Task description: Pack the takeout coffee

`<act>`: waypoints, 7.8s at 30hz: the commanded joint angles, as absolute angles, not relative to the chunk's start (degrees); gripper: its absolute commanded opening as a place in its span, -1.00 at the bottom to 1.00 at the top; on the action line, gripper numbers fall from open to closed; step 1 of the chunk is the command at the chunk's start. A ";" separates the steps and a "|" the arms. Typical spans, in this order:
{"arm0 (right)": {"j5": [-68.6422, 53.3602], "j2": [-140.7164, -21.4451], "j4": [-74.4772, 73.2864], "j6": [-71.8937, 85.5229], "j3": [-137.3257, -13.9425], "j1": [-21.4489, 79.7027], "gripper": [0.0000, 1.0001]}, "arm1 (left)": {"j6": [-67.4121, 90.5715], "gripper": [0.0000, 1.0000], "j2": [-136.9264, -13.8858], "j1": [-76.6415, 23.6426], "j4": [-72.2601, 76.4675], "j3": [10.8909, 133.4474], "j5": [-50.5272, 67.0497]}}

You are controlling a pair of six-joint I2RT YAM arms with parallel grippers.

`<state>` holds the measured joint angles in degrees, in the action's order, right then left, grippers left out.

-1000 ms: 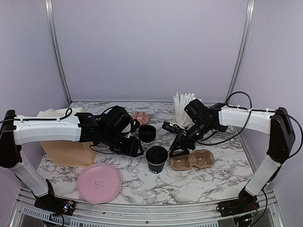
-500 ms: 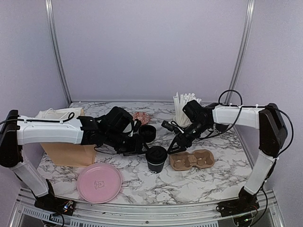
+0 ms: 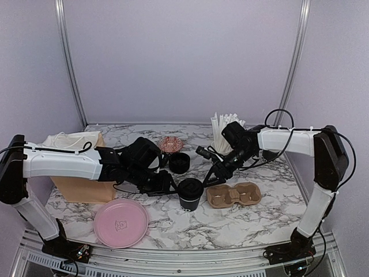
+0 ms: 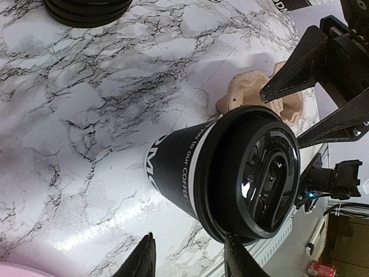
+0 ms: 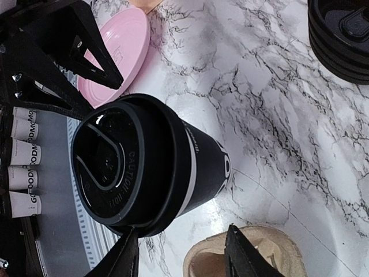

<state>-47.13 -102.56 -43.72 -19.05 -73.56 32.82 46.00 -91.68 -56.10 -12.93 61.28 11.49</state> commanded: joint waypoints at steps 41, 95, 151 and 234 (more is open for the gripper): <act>-34.54 -107.87 -42.31 -17.09 -72.74 32.78 -0.08 | 39.94 -0.27 -102.73 -58.01 -22.78 62.67 1.02; -46.87 -92.08 -47.89 -28.71 -67.19 32.35 0.35 | 31.47 -0.13 -98.41 -59.15 -18.53 74.59 -0.27; -51.84 -100.01 -51.24 -26.32 -70.49 33.39 0.23 | 36.56 -0.27 -97.02 -58.36 -17.52 71.48 4.21; -28.44 -92.02 -43.19 -38.32 -79.29 41.04 0.83 | 27.48 0.33 -85.21 -58.89 -19.55 74.79 -17.78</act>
